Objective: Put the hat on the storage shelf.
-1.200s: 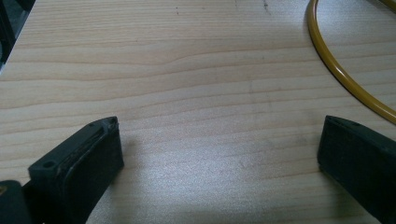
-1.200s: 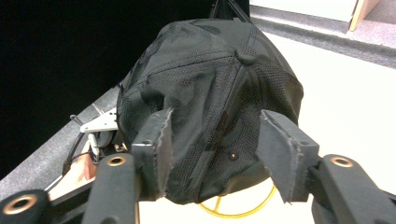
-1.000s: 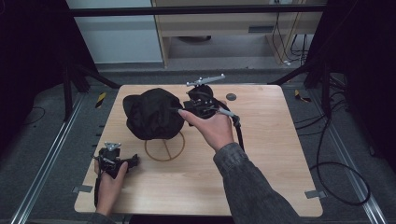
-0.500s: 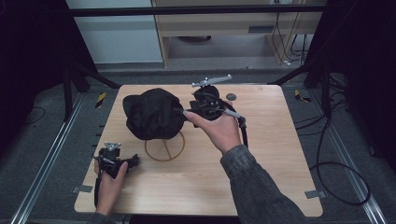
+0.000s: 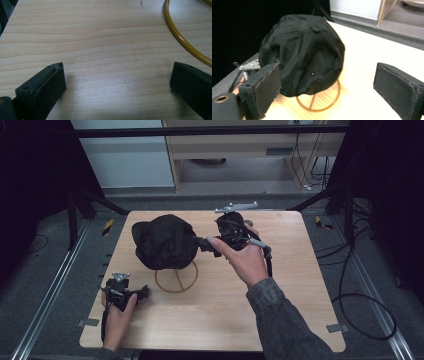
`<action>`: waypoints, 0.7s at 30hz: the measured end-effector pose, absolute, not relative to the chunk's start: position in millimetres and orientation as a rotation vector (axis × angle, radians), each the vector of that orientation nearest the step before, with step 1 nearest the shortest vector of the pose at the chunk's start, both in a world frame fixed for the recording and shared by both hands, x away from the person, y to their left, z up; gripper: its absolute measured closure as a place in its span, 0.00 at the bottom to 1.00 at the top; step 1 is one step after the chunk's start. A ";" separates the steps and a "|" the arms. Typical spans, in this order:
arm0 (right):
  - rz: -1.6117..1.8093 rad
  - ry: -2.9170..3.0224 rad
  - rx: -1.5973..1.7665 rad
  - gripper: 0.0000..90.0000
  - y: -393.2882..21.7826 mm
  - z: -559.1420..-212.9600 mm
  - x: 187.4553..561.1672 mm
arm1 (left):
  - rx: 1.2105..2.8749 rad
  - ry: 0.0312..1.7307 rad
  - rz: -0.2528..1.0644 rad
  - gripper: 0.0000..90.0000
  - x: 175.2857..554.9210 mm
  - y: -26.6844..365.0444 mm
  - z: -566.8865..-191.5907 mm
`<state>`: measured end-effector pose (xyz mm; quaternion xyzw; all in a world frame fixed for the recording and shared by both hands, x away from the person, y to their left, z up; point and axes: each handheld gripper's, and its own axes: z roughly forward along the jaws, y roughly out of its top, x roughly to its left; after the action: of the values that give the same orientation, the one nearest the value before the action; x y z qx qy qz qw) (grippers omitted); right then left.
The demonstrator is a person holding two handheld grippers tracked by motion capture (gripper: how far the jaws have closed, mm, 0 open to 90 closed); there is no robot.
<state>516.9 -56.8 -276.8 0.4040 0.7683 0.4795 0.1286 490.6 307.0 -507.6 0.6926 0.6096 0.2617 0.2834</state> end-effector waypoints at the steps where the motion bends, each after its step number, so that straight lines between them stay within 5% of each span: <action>1: 1.386 2.231 1.178 0.07 -59.2 -277.7 516.1 | 1.854 1.631 0.701 0.00 490.6 307.0 -507.6; 21: 1.252 2.193 1.073 0.14 -113.8 -322.8 484.1 | 1.852 1.632 0.702 0.00 492.2 307.0 -507.7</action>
<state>484.1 -113.8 -322.8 0.3835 0.7834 0.4474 0.1975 492.2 307.0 -507.7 0.6920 0.6098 0.2623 0.2838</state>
